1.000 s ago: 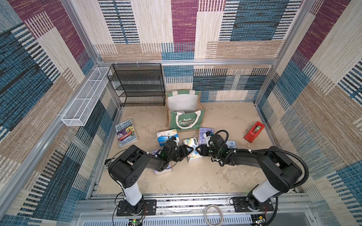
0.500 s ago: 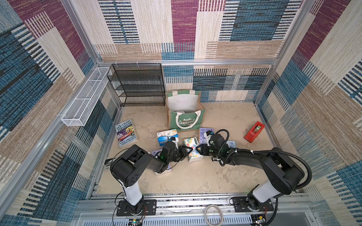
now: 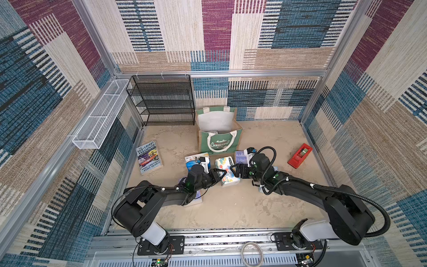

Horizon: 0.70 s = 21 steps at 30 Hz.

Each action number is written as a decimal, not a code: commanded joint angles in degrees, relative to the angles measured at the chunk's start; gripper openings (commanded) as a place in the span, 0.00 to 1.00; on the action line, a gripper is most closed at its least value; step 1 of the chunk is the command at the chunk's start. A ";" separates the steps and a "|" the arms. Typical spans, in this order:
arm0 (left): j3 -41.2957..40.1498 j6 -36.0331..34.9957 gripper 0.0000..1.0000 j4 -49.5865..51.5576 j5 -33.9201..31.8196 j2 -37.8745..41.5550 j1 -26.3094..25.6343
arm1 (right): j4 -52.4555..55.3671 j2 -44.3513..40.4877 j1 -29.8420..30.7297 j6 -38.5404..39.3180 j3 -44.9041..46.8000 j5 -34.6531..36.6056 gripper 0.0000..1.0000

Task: Put tissues into the canvas bag
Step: Pick up the pack of facial tissues from the center of the board.

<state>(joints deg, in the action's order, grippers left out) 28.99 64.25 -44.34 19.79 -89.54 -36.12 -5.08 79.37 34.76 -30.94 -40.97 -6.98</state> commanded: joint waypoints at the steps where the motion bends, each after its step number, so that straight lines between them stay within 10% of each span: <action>1: 0.54 -1.86 0.40 1.89 -0.20 0.93 0.05 | 2.88 -2.25 -0.20 3.16 -2.07 4.12 0.95; 21: 4.12 -4.61 0.39 18.01 -1.44 15.61 0.26 | 17.03 9.74 -9.84 24.53 -34.03 5.81 0.81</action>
<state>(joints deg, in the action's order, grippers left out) 32.25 61.21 -28.99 18.35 -76.01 -35.86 9.28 86.43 25.36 -11.44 -70.70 -0.47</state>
